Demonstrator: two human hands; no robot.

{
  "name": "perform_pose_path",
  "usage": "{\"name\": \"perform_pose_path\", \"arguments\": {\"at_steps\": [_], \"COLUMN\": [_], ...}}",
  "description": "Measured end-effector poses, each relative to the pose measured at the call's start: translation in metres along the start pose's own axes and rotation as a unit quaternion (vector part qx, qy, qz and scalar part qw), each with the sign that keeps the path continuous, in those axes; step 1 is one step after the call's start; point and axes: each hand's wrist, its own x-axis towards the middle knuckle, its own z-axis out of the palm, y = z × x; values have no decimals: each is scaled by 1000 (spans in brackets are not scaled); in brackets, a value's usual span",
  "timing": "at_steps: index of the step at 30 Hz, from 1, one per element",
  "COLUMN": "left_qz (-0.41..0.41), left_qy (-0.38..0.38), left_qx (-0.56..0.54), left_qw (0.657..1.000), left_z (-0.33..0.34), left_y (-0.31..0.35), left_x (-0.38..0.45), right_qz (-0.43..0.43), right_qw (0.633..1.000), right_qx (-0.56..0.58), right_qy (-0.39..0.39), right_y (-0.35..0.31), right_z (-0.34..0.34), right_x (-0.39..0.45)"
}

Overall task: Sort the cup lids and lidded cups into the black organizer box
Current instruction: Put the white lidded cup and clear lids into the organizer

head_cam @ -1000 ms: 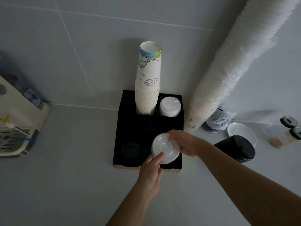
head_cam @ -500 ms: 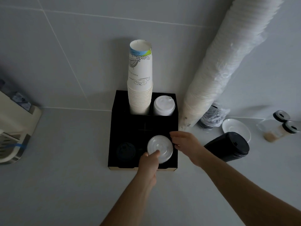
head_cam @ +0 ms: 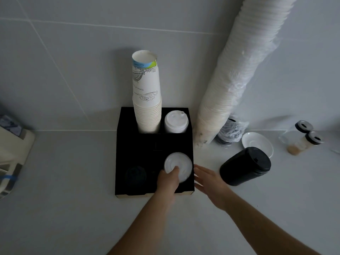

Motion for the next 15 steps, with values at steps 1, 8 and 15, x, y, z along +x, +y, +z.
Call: {"name": "perform_pose_path", "arguments": {"at_steps": [1,8,15], "left_qz": [1,-1,2], "left_qy": [1,0,-20], "left_qx": [-1,-25,-42], "left_qw": [1000,1000,999], "left_z": [0,-5,-28], "left_y": [0,6,10], "left_x": [-1,-14,-39], "right_qz": [1,16,14], "right_qw": [1000,999,996], "right_qx": [1,42,88], "right_qy": [-3,0,30], "right_y": [-1,-5,-11], "right_z": [0,-2,-17], "right_x": [-1,-3,-16]}}
